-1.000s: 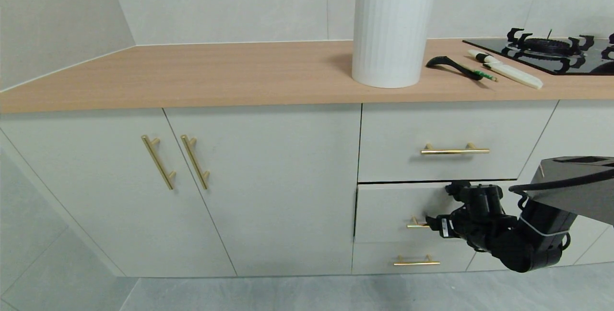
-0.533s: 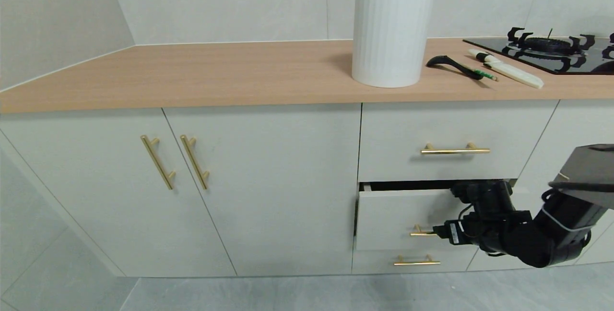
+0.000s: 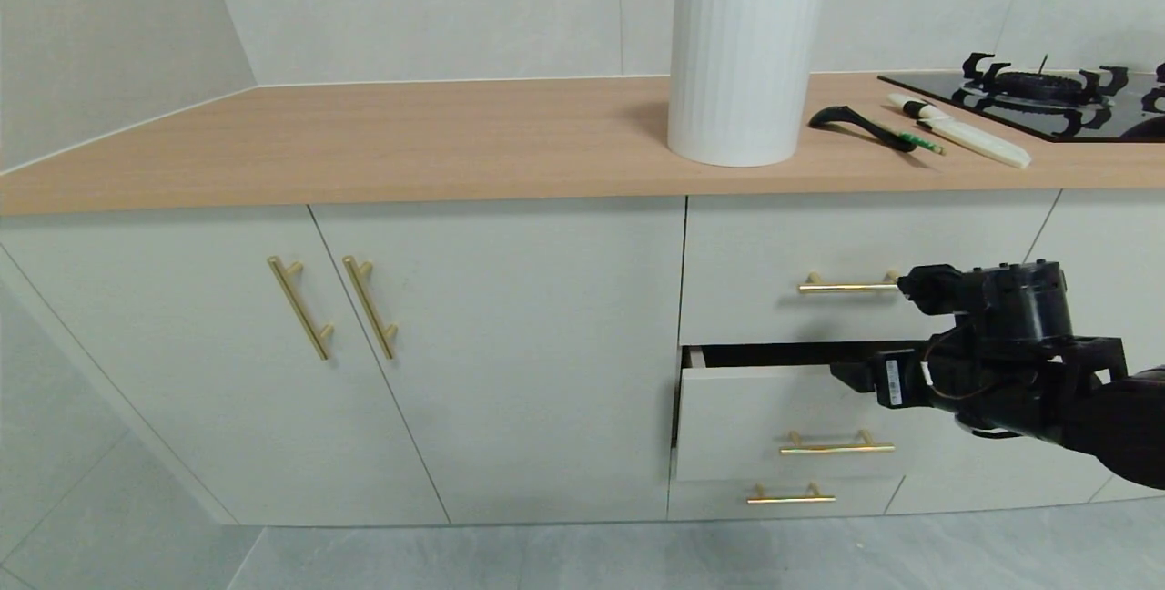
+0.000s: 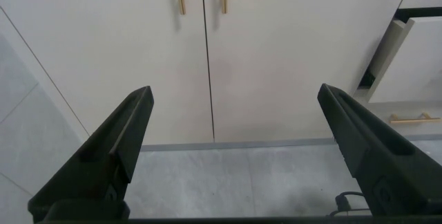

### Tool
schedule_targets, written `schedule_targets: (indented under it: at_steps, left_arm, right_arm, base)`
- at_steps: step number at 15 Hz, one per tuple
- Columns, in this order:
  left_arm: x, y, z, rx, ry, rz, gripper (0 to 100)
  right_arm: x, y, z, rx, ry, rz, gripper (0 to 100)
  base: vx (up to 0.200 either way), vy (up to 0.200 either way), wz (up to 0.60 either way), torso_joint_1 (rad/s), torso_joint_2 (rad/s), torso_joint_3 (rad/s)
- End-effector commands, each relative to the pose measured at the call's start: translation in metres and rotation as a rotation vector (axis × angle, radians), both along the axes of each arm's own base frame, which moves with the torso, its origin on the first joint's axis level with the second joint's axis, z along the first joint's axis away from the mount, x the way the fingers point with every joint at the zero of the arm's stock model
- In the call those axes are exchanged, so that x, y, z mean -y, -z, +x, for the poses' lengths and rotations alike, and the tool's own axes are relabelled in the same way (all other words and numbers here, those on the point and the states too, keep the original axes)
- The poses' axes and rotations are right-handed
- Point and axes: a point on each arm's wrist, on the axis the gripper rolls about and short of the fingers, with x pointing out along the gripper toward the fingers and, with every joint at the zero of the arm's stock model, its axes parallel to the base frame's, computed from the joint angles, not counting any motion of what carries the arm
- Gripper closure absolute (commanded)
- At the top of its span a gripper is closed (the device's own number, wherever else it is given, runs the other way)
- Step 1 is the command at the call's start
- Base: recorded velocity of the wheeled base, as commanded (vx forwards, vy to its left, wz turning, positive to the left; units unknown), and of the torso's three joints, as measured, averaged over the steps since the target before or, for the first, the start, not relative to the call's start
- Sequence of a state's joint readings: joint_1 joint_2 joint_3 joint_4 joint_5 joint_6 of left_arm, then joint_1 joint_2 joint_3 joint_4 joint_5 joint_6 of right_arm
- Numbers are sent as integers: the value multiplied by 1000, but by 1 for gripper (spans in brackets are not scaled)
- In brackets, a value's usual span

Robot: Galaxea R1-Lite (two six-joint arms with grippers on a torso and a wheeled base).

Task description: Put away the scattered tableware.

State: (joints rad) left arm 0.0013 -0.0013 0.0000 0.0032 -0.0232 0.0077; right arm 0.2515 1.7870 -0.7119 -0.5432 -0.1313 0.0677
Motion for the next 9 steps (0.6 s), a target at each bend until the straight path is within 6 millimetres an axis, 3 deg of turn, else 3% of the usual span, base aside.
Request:
schedule_targets:
  at_steps: [1, 5, 9]
  left_arm:
    - [0, 0, 0, -1, 1, 0, 0]
    - [0, 0, 0, -1, 0, 0, 0]
    - [0, 0, 0, -1, 0, 0, 0]
  right_arm:
    - [-3, -6, 1, 48, -4, 16, 0]
    - [-8, 39, 28, 55, 64, -23, 0]
    - [-11, 56, 42, 122, 80, -12, 0]
  base:
    - [0, 0, 0, 0, 0, 0]
    - [0, 0, 0, 0, 0, 0]
    - [0, 0, 0, 0, 0, 0]
